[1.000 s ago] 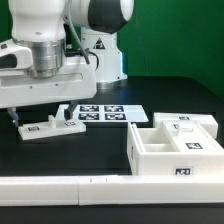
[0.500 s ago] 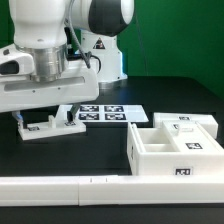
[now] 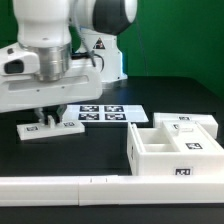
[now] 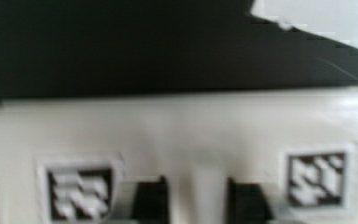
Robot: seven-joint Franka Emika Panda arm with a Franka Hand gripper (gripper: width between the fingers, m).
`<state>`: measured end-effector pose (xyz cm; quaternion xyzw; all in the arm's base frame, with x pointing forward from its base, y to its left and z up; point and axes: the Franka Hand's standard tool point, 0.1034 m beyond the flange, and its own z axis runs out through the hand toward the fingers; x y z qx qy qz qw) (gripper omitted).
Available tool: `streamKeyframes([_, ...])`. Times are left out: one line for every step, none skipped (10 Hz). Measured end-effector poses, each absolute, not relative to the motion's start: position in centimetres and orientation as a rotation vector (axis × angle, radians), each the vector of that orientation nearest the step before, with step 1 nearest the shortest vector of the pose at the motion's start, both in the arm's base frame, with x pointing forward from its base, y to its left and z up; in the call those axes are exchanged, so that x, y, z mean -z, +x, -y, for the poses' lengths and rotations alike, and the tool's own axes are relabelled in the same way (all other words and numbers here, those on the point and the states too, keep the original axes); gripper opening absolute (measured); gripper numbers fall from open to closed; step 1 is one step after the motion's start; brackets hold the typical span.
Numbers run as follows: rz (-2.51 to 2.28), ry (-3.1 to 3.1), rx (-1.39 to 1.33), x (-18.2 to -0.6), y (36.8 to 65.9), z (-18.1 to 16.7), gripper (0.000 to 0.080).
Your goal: Assemble cabinet
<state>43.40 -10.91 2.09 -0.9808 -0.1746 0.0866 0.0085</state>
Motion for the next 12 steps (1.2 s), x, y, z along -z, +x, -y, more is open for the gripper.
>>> streamKeyframes([0.629, -3.03, -0.244, -3.2, 43.8, 9.4, 0.0093])
streamKeyframes([0.713, -2.993, -0.236, -4.7, 44.1, 7.9, 0.006])
streamKeyframes([0.732, -2.992, -0.204, -6.0, 44.7, 7.0, 0.006])
streamKeyframes([0.672, -3.021, -0.163, -6.4, 44.6, 7.1, 0.006])
streamKeyframes([0.677, -3.018, -0.176, -6.1, 44.4, 7.3, 0.006])
streamKeyframes([0.694, -3.013, -0.177, -6.0, 44.4, 7.3, 0.006])
streamKeyframes([0.748, -3.003, -0.174, -6.1, 44.4, 7.2, 0.006])
streamKeyframes([1.048, -2.918, -0.154, -6.4, 44.8, 6.5, 0.0061])
streamKeyframes([1.29, -2.816, -0.138, -6.9, 45.3, 5.2, 0.0061])
streamKeyframes([1.435, -2.76, -0.128, -7.3, 45.7, 3.6, 0.0061])
streamKeyframes([1.563, -2.7, -0.113, -7.7, 45.6, 2.6, 0.0061])
streamKeyframes([1.641, -2.648, -0.121, -7.4, 45.4, 3.4, 0.0061])
